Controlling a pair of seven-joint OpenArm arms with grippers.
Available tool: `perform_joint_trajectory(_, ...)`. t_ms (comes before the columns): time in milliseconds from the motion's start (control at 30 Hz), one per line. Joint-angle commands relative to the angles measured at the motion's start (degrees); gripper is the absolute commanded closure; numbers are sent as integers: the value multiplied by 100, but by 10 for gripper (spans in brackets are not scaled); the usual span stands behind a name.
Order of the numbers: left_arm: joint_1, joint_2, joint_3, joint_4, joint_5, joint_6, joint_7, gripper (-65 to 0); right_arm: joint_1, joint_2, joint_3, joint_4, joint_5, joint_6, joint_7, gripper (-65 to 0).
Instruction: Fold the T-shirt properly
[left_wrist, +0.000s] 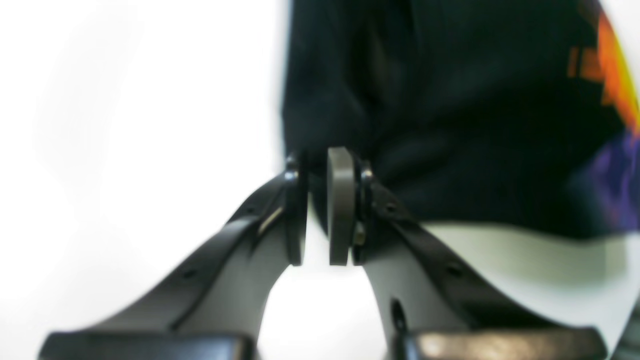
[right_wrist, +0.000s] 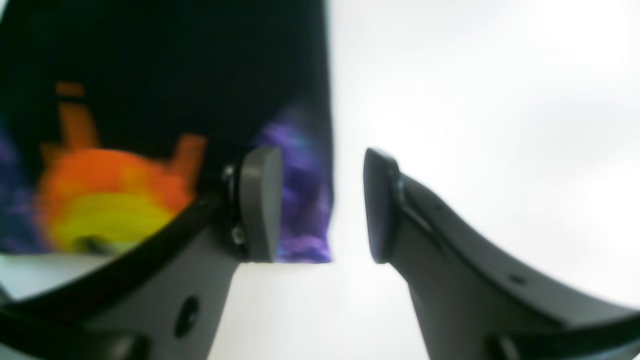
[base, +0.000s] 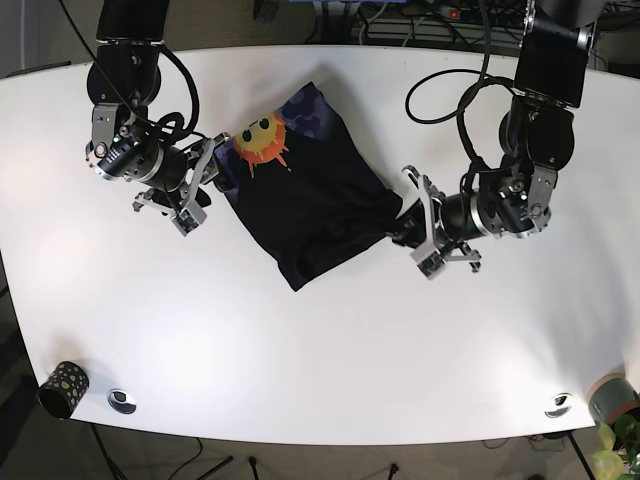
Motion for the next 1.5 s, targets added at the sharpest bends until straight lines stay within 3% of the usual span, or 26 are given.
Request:
perform_joint_trajectory(0, -44, -3, -119, 262, -83, 11, -60, -63, 82, 60, 42, 363, 16, 21, -3, -246)
perform_joint_trajectory(333, 756, 393, 110, 623, -48, 98, -51, -64, 100, 209, 42, -419, -28, 8, 164, -246)
perform_joint_trajectory(467, 931, 410, 356, 711, -56, 687, -51, -146, 38, 156, -11, -551, 7, 8, 261, -246)
perform_joint_trajectory(600, 1063, 577, 382, 842, -65, 1320, -51, -264, -173, -37, -688, -331, -11, -1, 261, -246)
perform_joint_trajectory(733, 1116, 683, 373, 992, -56, 1698, -51, -289, -331, -310, -1400, -59, -11, -10, 261, -246)
perform_joint_trajectory(900, 1099, 692, 373, 992, -56, 2103, -69, -290, -340, -688, -1786, -41, -11, -10, 261, -246)
perform_joint_trajectory(1033, 1090, 692, 373, 983, -56, 2375, -86, -292, -314, -776, -1778, -6, -11, -10, 261, -246)
perform_joint_trajectory(1200, 1099, 692, 373, 1001, -56, 2876, -122, -292, -226, -670, -1743, 91, -11, -10, 261, -246)
perform_joint_trajectory(1333, 1107, 692, 391, 957, -30, 3140, -500, -293, -234, -573, -1461, 82, 42, -10, 261, -246)
perform_joint_trajectory(1467, 1081, 841, 681, 684, 453, 3378, -658, -293, -243, -556, -1101, 82, 42, -1, 261, -246)
